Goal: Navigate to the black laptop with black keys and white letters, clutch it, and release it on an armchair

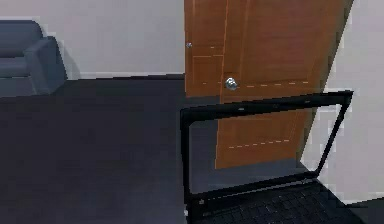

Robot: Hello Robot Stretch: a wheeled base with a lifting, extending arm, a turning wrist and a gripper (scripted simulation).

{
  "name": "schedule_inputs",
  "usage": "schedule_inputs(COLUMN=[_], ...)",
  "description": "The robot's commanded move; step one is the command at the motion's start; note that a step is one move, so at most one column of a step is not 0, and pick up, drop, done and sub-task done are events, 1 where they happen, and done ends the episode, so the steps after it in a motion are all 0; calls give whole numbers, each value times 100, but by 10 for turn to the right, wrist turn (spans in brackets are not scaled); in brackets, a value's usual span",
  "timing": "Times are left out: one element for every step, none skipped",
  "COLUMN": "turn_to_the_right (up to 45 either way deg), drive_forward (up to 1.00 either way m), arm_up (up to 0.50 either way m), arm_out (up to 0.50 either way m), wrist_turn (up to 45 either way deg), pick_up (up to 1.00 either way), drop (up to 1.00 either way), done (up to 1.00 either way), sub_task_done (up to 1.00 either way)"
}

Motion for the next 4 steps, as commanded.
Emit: schedule_inputs(turn_to_the_right=[0, 0, 0, 0], drive_forward=[0, 0, 0, 0], arm_up=[0, 0, 0, 0], arm_out=[48, 0, 0, 0], wrist_turn=[0, 450, 450, 120], pick_up=[0, 0, 0, 0], drop=[0, 0, 0, 0], done=[0, 0, 0, 0], sub_task_done=[0, 0, 0, 0])
